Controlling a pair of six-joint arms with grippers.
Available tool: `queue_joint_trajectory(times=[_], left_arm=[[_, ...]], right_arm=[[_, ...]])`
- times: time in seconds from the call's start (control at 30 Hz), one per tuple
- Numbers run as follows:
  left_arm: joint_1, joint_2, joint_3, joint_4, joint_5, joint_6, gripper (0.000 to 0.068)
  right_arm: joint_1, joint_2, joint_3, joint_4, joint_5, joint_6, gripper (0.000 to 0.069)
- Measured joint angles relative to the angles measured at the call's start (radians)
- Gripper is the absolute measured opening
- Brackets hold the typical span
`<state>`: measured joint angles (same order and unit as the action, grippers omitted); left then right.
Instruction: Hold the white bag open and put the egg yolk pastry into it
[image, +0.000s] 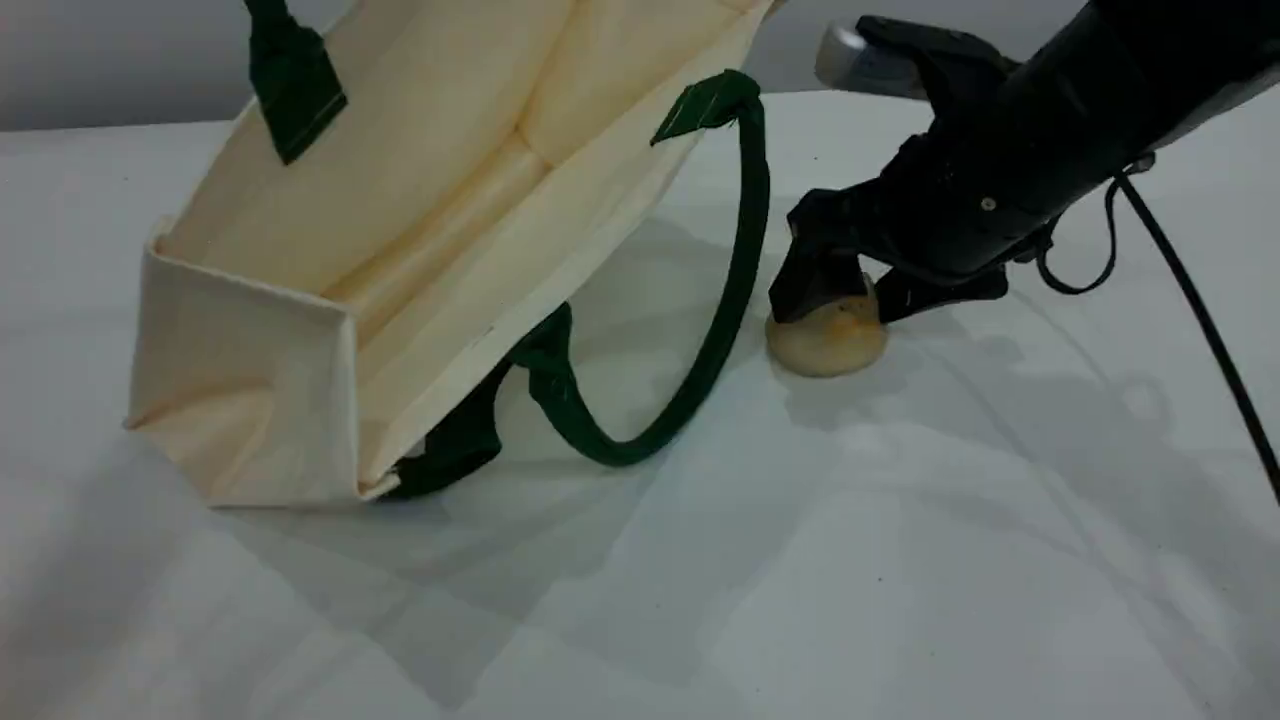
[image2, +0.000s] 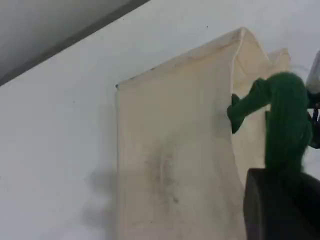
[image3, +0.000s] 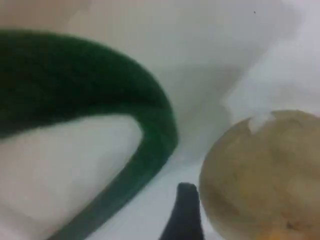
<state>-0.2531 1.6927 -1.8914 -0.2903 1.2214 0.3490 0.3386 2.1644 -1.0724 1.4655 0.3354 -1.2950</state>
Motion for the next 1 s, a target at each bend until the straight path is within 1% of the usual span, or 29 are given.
queue_joint_trajectory(times=[0.07, 0.13, 0.23, 0.37, 0.47, 0.57, 0.6, 0.67, 0.83, 1.0], left_arm=[[0.0, 0.0, 0.0, 0.0, 0.0, 0.0, 0.0092], [0.0, 0.0, 0.0, 0.0, 0.0, 0.001, 0.0092], [0.0, 0.0, 0.0, 0.0, 0.0, 0.005, 0.0092], [0.0, 0.0, 0.0, 0.0, 0.0, 0.005, 0.0092], [0.0, 0.0, 0.0, 0.0, 0.0, 0.005, 0.0092], [0.0, 0.0, 0.0, 0.0, 0.0, 0.005, 0.0092], [0.0, 0.0, 0.0, 0.0, 0.0, 0.005, 0.0092], [0.0, 0.0, 0.0, 0.0, 0.0, 0.005, 0.0092], [0.0, 0.0, 0.0, 0.0, 0.0, 0.006, 0.0092], [0.0, 0.0, 0.0, 0.0, 0.0, 0.006, 0.0092]], right_arm=[[0.0, 0.004, -0.004, 0.0, -0.001, 0.0, 0.057], [0.0, 0.004, -0.004, 0.004, 0.0, 0.0, 0.0546], [0.0, 0.011, -0.004, 0.005, -0.013, 0.0, 0.0474], [0.0, 0.021, -0.004, 0.006, -0.014, -0.01, 0.0328], [0.0, 0.022, -0.004, 0.006, -0.003, -0.024, 0.0204], [0.0, 0.022, -0.004, -0.002, 0.009, -0.024, 0.0102], [0.001, 0.022, -0.004, -0.006, 0.011, -0.024, 0.0078], [0.001, 0.019, -0.004, -0.013, 0.013, -0.023, 0.0053], [0.002, -0.014, 0.0, -0.062, 0.008, -0.006, 0.0041], [0.002, -0.084, 0.001, -0.159, 0.004, 0.074, 0.0035]])
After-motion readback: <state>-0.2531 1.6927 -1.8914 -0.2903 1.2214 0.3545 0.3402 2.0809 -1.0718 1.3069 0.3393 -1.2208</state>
